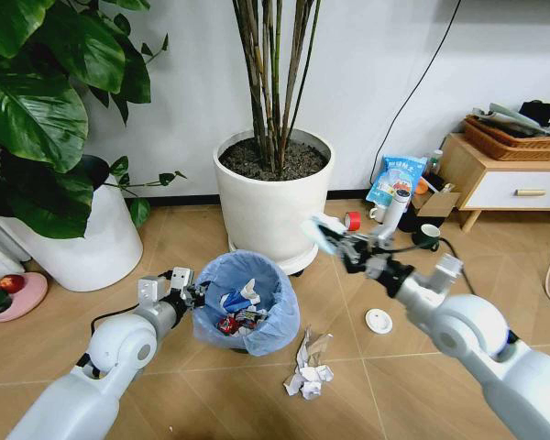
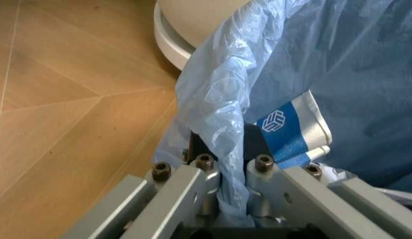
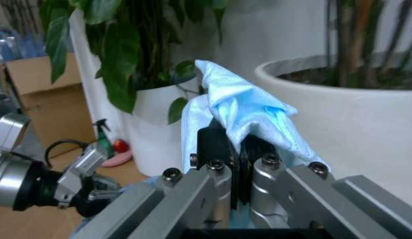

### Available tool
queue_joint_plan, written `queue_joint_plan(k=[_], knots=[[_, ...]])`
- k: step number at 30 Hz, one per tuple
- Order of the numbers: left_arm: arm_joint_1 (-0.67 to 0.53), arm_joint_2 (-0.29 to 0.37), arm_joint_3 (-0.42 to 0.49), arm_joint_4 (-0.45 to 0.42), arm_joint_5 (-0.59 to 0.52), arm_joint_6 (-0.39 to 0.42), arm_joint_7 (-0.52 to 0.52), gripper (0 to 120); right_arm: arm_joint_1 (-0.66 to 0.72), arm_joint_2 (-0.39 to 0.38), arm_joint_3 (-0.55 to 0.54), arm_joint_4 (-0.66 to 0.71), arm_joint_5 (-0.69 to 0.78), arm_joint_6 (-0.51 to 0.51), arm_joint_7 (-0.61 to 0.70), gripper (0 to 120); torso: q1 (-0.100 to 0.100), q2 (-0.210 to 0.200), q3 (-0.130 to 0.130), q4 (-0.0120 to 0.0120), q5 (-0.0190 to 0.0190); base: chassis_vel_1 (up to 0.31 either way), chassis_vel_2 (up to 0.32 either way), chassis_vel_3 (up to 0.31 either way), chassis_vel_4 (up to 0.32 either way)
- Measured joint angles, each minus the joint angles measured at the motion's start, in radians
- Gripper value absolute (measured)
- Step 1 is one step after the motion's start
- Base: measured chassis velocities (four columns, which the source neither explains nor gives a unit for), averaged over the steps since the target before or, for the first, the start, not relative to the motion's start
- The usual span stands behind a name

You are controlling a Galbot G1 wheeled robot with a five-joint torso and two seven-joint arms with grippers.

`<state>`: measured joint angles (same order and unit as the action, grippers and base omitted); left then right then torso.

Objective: Pick up the trash bin and place the garbage on the floor into it.

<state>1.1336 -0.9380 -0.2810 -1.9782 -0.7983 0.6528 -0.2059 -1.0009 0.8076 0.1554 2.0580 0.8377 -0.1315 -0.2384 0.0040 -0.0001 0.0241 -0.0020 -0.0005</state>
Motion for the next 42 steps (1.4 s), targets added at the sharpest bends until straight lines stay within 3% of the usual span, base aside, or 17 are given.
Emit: queue_joint_plan(k=[42], knots=[[-0.028,-0.007,-0.004,0.031,-0.005,0.003,0.018,0,0.206,0.086,-0.280,-0.121,-0.029,-0.008,-0.007,0,0.000,0.000,0.000,-0.0003,-0.0002,0.000,0.000,0.000,0.000]])
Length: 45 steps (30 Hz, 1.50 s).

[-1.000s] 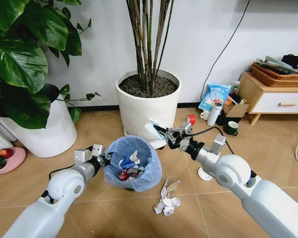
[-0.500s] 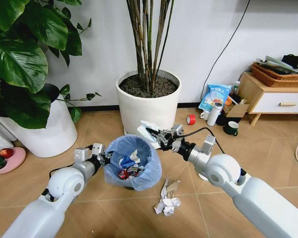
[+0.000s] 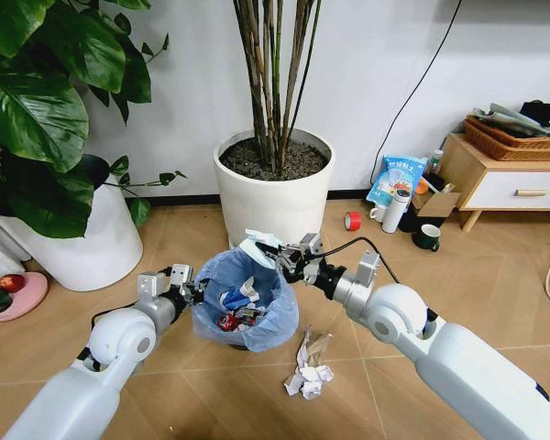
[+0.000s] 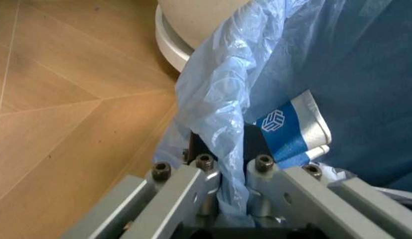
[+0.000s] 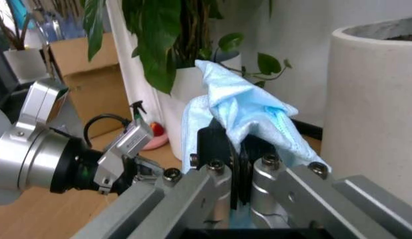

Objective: Pick up the trash bin and place the garbage on the floor into it.

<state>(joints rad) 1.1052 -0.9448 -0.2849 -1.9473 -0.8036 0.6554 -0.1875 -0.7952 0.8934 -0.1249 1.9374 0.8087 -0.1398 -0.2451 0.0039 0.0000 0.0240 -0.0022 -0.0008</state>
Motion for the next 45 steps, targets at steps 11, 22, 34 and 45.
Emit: queue_joint_plan(k=[11,22,34,45], knots=[[-0.010,-0.006,0.000,0.009,0.000,0.000,0.001,0,0.040,0.013,-0.064,-0.023,-0.006,-0.025,0.015,28,0.000,0.000,0.000,0.0000,0.0000,0.000,0.000,0.000,0.000],[-0.015,-0.009,0.000,0.011,0.000,0.000,0.003,0,0.060,0.014,-0.080,-0.028,-0.010,-0.017,0.016,68,0.000,0.000,0.000,0.0000,0.0001,0.000,0.000,0.000,0.000],[-0.013,-0.015,-0.005,0.012,0.004,-0.003,0.008,0,0.101,0.013,-0.101,-0.053,-0.018,-0.003,0.012,100,0.000,0.000,0.000,0.0000,0.0000,0.000,0.000,0.000,0.000],[-0.005,-0.010,-0.030,0.017,0.004,-0.004,0.010,0,-0.003,-0.036,0.094,-0.026,-0.018,-0.012,0.036,100,0.000,0.000,0.000,0.0003,0.0001,0.000,0.000,0.000,0.000]])
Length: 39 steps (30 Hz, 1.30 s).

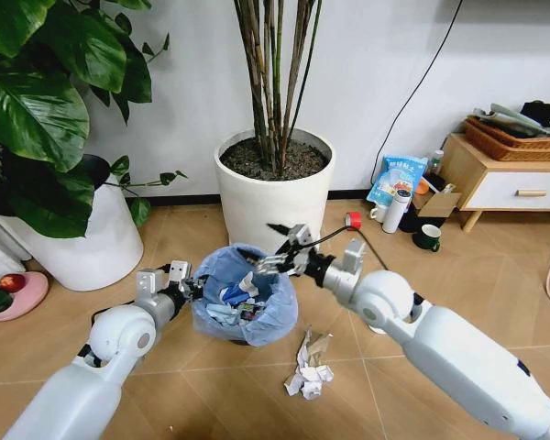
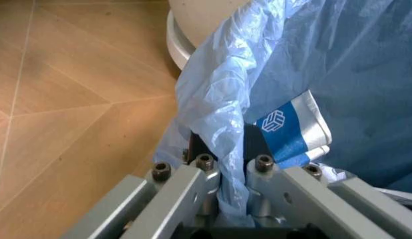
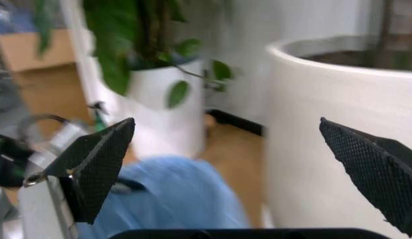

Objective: Pick up the trash bin and place the garbage on the floor into it.

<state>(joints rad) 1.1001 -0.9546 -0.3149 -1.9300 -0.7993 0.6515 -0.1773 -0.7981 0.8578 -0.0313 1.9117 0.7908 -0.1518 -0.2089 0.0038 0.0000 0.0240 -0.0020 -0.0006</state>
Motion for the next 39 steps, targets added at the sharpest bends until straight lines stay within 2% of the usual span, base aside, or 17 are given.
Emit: queue_joint_plan(k=[3,5,9,19,22,34,39], knots=[[0.006,0.005,-0.012,0.000,0.001,-0.001,0.010,0,-0.122,-0.075,0.109,-0.001,-0.029,0.027,-0.012,100,0.000,0.000,0.000,-0.0006,0.0003,0.000,0.000,0.000,0.000],[0.008,0.005,-0.017,0.000,0.001,-0.001,0.012,0,-0.170,-0.111,0.136,-0.009,-0.043,0.050,-0.019,100,0.000,0.000,0.000,-0.0008,-0.0001,0.000,0.000,0.000,0.000],[0.022,0.001,-0.033,-0.007,0.003,-0.003,0.010,0,-0.220,-0.131,0.146,-0.043,-0.055,0.073,-0.025,100,0.000,0.000,0.000,-0.0006,-0.0001,0.000,0.000,0.000,0.000],[0.022,-0.004,-0.038,-0.024,-0.003,-0.003,-0.005,0,-0.290,-0.037,0.101,-0.217,-0.126,0.069,0.034,100,0.000,0.000,0.000,-0.0002,-0.0001,0.000,0.000,0.000,0.000],[0.026,0.001,-0.041,-0.032,-0.004,-0.004,-0.008,0,-0.318,0.017,0.055,-0.321,-0.167,0.056,0.062,100,0.000,0.000,0.000,-0.0003,0.0000,0.000,0.000,0.000,0.000],[0.033,0.000,-0.040,-0.047,-0.004,-0.004,-0.016,0,-0.297,0.087,-0.108,-0.455,-0.184,0.027,0.061,100,0.000,0.000,0.000,-0.0002,-0.0001,0.000,0.000,0.000,0.000],[0.031,0.000,-0.035,-0.048,-0.004,-0.004,-0.013,0,-0.290,0.103,-0.134,-0.480,-0.176,0.007,0.061,100,0.000,0.000,0.000,-0.0002,-0.0003,0.000,0.000,0.000,0.000]])
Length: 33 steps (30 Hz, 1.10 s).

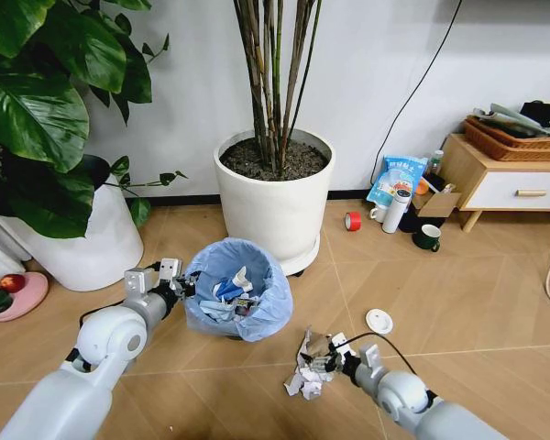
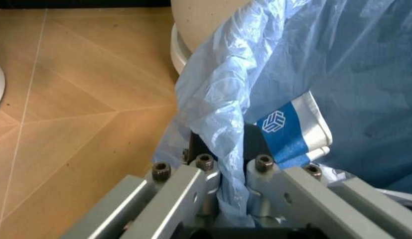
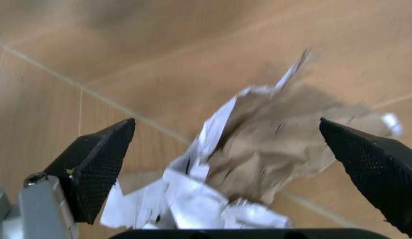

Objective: Pick up the trash bin and place the garbage on the floor into it.

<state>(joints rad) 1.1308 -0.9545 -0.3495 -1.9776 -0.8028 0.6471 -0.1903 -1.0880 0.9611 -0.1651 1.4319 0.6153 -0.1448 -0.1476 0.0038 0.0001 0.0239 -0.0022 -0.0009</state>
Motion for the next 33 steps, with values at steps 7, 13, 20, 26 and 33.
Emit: queue_joint_plan(k=[7,13,20,26,33], knots=[[0.000,-0.003,0.002,0.000,0.005,-0.001,0.008,0,0.012,0.041,-0.020,-0.058,-0.020,-0.001,0.007,100,0.000,0.000,0.000,-0.0001,0.0001,0.000,0.000,0.000,0.000],[-0.005,0.002,0.004,0.000,0.003,-0.001,0.013,0,0.032,0.101,-0.026,-0.133,-0.045,0.004,0.009,100,0.000,0.000,0.000,0.0000,0.0003,0.000,0.000,0.000,0.000],[-0.005,0.005,0.007,0.000,0.004,-0.001,0.017,0,0.042,0.140,-0.030,-0.196,-0.073,0.017,0.009,84,0.000,0.000,0.000,-0.0001,0.0001,0.000,0.000,0.000,0.000],[-0.014,0.005,0.010,0.003,0.004,-0.001,0.017,0,0.044,0.165,-0.019,-0.228,-0.086,0.027,0.009,62,0.000,0.000,0.000,-0.0004,-0.0006,0.000,0.000,0.000,0.000],[-0.020,0.006,0.011,0.006,0.002,-0.001,0.017,0,0.042,0.180,0.000,-0.252,-0.102,0.040,0.005,34,0.000,0.000,0.000,-0.0002,0.0000,0.000,0.000,0.000,0.000]])
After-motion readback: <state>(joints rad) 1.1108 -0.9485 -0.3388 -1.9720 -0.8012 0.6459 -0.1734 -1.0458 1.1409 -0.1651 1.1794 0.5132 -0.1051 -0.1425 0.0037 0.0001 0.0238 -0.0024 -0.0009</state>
